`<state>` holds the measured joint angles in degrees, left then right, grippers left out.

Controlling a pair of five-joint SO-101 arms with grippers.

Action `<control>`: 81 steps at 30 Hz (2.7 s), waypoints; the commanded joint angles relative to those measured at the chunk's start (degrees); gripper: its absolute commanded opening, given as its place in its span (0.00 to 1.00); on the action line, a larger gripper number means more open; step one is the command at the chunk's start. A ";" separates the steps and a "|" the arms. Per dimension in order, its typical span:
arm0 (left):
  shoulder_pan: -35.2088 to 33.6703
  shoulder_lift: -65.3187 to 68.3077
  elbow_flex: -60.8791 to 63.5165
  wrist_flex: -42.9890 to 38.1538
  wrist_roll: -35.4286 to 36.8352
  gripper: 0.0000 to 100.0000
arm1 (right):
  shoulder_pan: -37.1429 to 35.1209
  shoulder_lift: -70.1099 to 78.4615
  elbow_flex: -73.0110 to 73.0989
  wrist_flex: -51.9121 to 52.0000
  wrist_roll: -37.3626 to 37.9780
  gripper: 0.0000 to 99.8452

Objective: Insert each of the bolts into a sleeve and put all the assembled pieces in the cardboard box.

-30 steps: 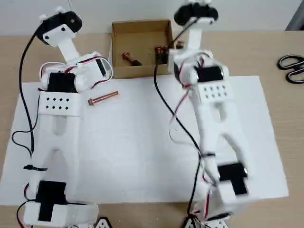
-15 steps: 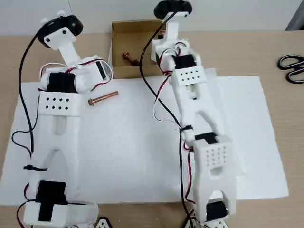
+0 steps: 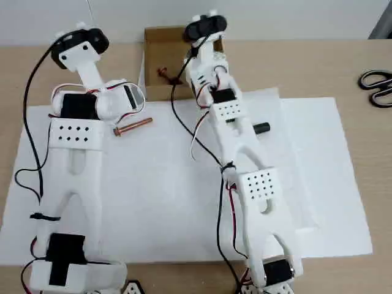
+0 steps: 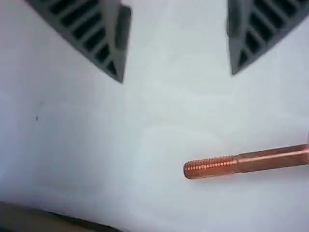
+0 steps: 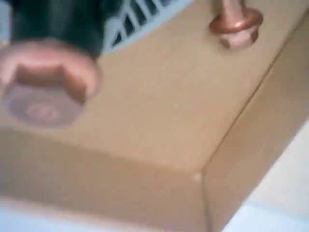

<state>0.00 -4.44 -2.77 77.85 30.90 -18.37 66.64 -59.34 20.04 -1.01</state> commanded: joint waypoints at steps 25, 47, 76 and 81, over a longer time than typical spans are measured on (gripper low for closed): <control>-0.09 -1.67 -5.23 0.44 -2.99 0.13 | -0.13 3.38 -24.62 24.92 3.87 0.29; 0.26 -16.53 -4.88 2.64 -2.73 0.13 | 5.32 -16.92 -36.66 80.22 -1.32 0.29; 0.44 -24.18 -2.77 14.07 0.44 0.13 | 11.38 -61.23 44.13 77.05 6.07 0.28; 0.44 -24.09 -2.68 14.07 0.35 0.13 | 14.64 -54.20 45.10 72.84 0.70 0.28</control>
<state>0.26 -27.03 -5.14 91.65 31.08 -5.10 10.73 -14.24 95.03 2.24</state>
